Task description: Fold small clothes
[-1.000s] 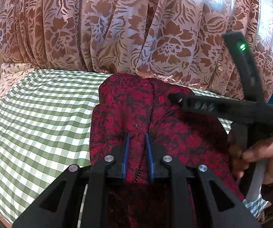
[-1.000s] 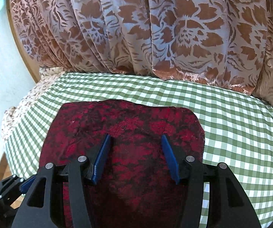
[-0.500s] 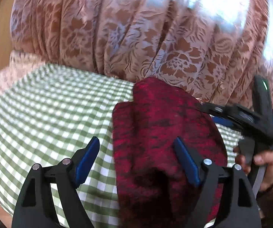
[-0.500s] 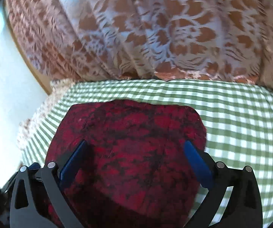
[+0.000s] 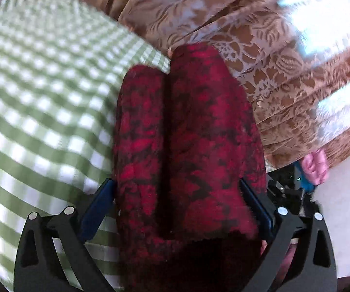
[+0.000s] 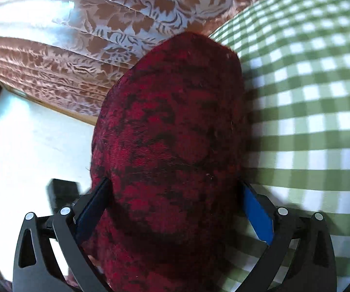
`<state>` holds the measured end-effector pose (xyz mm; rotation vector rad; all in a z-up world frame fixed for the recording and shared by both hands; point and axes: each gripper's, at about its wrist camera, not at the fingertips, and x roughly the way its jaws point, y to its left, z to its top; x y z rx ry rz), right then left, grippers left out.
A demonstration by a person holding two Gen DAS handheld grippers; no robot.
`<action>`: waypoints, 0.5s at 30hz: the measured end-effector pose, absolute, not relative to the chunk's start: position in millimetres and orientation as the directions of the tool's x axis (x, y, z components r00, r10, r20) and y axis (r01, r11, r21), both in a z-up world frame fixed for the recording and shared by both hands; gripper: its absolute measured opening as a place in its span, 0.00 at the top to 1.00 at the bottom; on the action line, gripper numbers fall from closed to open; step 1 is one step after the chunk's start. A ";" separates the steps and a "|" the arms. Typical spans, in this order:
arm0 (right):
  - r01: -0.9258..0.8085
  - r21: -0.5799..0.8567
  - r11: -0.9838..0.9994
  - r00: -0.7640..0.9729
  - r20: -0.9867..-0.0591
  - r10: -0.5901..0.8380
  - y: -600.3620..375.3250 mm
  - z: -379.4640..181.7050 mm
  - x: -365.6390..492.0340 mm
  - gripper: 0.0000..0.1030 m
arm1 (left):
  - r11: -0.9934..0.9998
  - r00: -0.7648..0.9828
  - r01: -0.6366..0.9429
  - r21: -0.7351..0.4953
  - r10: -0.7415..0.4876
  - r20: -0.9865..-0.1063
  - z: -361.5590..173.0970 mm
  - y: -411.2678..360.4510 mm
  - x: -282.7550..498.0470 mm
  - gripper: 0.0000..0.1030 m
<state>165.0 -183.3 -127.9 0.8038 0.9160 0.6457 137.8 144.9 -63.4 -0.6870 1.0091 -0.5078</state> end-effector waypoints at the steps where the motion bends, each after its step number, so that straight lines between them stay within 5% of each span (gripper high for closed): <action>1: -0.157 0.821 0.549 0.462 -0.431 0.775 -179.4 -128.5 166.1 0.03 | 0.637 0.436 0.068 -0.768 -0.711 -0.552 -74.8 147.4 138.6 0.10; 8: -0.224 0.791 0.570 0.413 -0.452 0.790 -159.3 -117.5 181.4 0.08 | 0.504 0.454 0.132 -0.853 -0.796 -0.400 -83.1 157.4 126.1 0.37; 15: -0.349 0.761 0.547 0.402 -0.406 0.821 -144.6 -69.5 200.3 0.21 | 0.461 0.513 0.240 -0.854 -0.807 -0.292 -37.0 169.2 128.6 0.39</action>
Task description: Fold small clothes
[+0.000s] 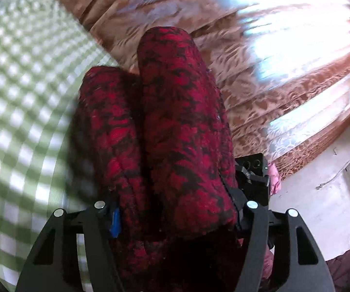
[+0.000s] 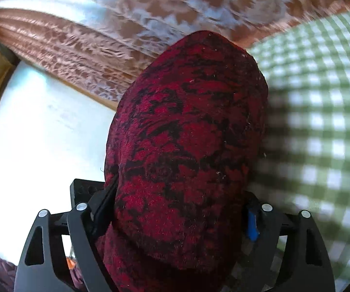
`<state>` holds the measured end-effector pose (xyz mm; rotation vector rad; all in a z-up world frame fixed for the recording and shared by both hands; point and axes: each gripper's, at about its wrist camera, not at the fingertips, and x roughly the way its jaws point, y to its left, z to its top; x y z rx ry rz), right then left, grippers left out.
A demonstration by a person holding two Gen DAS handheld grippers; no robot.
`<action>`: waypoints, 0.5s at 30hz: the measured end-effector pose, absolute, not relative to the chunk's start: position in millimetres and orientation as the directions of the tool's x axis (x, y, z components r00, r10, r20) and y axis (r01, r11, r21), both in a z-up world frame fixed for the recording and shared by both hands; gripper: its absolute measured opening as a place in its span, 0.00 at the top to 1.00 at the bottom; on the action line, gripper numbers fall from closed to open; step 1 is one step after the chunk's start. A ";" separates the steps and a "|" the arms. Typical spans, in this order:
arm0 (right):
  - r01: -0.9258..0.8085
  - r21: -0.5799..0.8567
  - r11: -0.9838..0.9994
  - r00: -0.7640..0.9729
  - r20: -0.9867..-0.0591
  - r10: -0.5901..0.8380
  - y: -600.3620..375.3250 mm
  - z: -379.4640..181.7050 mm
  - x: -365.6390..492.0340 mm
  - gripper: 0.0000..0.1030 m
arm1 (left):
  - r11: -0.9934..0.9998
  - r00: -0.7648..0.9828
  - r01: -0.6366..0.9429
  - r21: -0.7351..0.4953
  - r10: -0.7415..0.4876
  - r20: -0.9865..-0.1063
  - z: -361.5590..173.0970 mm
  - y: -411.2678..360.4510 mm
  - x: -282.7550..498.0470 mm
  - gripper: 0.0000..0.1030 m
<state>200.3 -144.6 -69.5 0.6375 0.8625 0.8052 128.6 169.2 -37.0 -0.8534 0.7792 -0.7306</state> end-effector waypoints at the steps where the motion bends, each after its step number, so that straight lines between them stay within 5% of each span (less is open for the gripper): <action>1: -0.376 0.756 0.536 0.396 -0.392 0.830 -138.7 -57.5 208.2 0.21 | 0.467 0.524 0.252 -0.848 -0.802 -0.286 -28.8 172.9 131.8 0.39; 8: -0.453 0.708 0.541 0.389 -0.389 0.835 -110.4 -22.7 260.1 0.21 | 0.587 0.595 0.258 -0.767 -0.722 -0.352 1.9 187.9 172.9 0.39; 13: -0.323 0.669 0.670 0.385 -0.554 0.738 -109.5 -72.4 302.4 0.21 | 0.713 0.524 0.069 -0.698 -0.621 -0.583 -60.2 172.4 208.4 0.41; 15: -0.299 0.611 0.733 0.391 -0.622 0.678 -108.3 -90.5 306.7 0.13 | 0.720 0.523 0.065 -0.691 -0.614 -0.591 -73.8 167.1 208.5 0.35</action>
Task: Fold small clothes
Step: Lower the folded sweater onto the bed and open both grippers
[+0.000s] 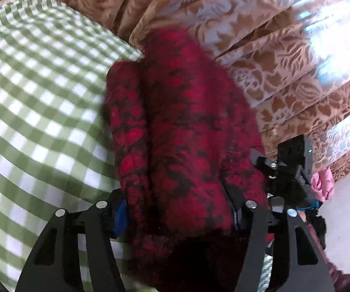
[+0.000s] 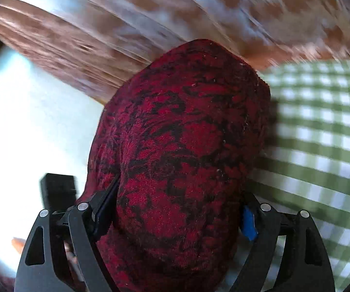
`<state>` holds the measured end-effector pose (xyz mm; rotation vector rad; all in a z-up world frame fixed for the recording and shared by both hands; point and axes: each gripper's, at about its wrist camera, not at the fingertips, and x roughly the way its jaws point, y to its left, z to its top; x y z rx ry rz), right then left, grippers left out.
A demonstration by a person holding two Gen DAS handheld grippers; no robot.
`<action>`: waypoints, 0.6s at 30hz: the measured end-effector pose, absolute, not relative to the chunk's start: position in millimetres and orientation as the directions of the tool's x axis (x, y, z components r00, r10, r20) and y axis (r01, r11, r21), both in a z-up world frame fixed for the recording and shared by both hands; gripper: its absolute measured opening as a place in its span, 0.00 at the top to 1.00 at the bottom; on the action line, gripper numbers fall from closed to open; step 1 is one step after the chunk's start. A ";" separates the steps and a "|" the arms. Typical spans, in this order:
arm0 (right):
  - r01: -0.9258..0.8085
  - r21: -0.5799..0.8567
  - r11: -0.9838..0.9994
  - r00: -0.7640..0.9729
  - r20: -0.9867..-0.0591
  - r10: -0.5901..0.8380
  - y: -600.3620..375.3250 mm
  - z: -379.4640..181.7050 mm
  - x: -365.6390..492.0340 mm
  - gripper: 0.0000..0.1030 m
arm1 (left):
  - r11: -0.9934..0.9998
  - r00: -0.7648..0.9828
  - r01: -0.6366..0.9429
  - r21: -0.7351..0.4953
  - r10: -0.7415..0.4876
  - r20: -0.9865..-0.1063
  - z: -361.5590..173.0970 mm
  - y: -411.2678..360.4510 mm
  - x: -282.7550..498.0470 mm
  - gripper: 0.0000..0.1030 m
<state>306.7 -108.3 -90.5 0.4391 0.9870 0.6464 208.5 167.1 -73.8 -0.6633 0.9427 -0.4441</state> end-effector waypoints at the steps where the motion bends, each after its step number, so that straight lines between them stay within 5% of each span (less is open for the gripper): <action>1: -0.303 0.599 0.741 0.401 -0.626 0.669 -108.7 -92.0 305.4 0.11 | 0.704 0.529 0.055 -0.708 -0.622 -0.577 -76.0 168.7 206.7 0.34; 7: -0.325 0.442 0.836 0.507 -0.665 0.549 -105.8 -59.4 284.1 0.06 | 0.761 0.560 0.063 -0.645 -0.562 -0.609 -51.0 163.3 201.2 0.34; 14: -0.376 0.191 0.907 0.692 -0.593 0.412 -67.0 -4.9 266.5 0.10 | 0.800 0.650 -0.015 -0.600 -0.448 -0.614 -35.8 172.5 180.6 0.32; 18: -0.391 0.057 0.919 0.666 -0.671 0.325 -26.0 -22.1 288.0 0.14 | 0.841 0.648 -0.090 -0.534 -0.358 -0.673 -48.5 172.8 173.9 0.32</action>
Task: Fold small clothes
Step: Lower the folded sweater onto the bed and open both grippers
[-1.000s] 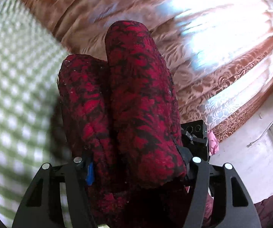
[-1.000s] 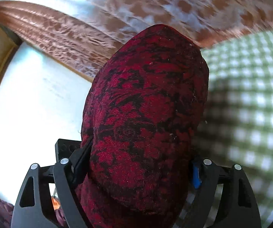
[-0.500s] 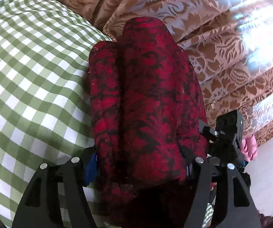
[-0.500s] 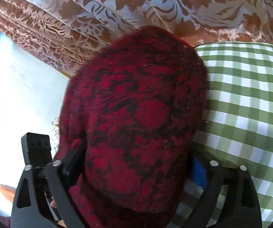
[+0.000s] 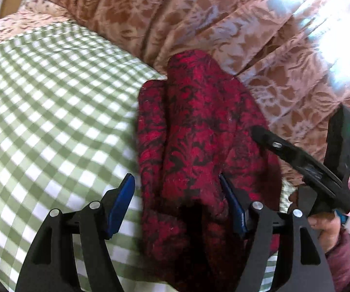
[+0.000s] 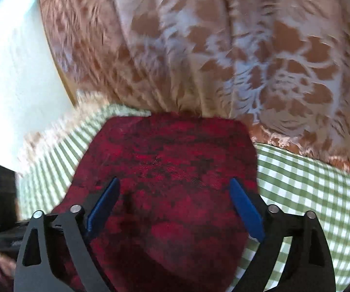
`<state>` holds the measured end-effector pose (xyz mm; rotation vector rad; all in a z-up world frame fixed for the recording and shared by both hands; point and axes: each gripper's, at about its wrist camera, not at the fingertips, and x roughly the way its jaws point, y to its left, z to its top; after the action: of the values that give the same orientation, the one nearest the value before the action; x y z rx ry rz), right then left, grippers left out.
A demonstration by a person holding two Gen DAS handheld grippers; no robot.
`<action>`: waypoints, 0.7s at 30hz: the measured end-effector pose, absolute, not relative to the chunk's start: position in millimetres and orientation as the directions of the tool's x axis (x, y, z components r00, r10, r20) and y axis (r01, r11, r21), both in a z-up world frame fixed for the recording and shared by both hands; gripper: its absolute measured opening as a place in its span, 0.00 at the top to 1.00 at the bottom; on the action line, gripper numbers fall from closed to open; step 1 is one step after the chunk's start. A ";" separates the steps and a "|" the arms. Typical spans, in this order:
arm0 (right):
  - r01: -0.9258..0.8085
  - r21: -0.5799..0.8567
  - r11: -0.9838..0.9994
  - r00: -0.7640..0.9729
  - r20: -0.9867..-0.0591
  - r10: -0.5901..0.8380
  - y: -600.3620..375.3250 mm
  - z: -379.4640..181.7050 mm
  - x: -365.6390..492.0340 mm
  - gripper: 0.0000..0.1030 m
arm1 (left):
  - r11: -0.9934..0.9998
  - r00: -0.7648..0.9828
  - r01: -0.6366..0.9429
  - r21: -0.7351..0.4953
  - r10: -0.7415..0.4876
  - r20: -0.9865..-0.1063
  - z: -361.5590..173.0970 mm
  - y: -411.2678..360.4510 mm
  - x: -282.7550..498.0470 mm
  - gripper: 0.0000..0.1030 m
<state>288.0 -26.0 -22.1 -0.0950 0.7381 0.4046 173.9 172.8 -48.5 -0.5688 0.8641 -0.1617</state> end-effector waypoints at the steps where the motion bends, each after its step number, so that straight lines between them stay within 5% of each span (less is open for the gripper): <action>1: -0.385 0.019 0.923 0.657 -0.697 0.288 -15.5 -32.6 295.2 0.14 | 0.846 0.644 -0.103 -0.523 -0.344 -0.683 -52.6 173.4 173.9 0.32; 10: -0.369 -0.031 0.929 0.688 -0.681 0.251 -16.4 -43.3 286.2 0.10 | 0.898 0.664 -0.156 -0.411 -0.212 -0.717 -39.9 165.7 166.3 0.19; 21: -0.281 0.053 0.958 0.748 -0.614 0.253 -51.2 -19.7 230.6 0.05 | 0.942 0.722 -0.189 -0.277 -0.058 -0.690 -2.0 155.6 131.8 0.16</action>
<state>230.7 -51.2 -19.7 -0.0435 0.6645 0.2919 131.8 155.6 -2.0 -0.3428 0.7647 0.0740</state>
